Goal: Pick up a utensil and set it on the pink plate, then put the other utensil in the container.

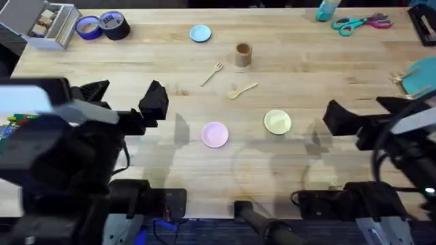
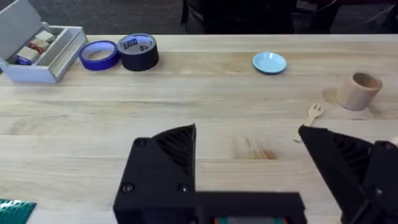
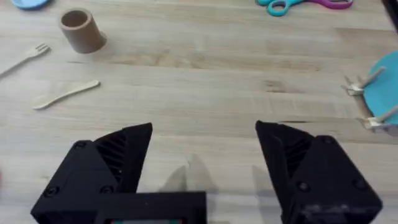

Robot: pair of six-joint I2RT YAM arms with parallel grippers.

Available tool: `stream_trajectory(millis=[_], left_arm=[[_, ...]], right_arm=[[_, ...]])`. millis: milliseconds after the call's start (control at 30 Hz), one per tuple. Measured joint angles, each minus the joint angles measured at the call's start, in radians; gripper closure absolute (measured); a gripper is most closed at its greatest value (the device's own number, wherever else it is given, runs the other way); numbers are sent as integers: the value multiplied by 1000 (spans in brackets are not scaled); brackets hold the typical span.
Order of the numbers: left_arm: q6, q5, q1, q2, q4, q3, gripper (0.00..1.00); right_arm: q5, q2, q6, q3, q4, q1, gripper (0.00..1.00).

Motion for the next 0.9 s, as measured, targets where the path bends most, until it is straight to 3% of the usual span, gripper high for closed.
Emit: stream_trajectory(millis=[367, 667, 900], left_arm=[[0, 105, 0, 419, -217, 317, 8], [0, 219, 0, 769, -380, 574, 8], [0, 258, 0, 979, -500, 707, 8]], right_arm=[[-39, 284, 31, 247, -168, 0, 5], [-99, 484, 38, 333, -211, 0, 6], [-150, 549, 45, 353, -202, 0, 5]])
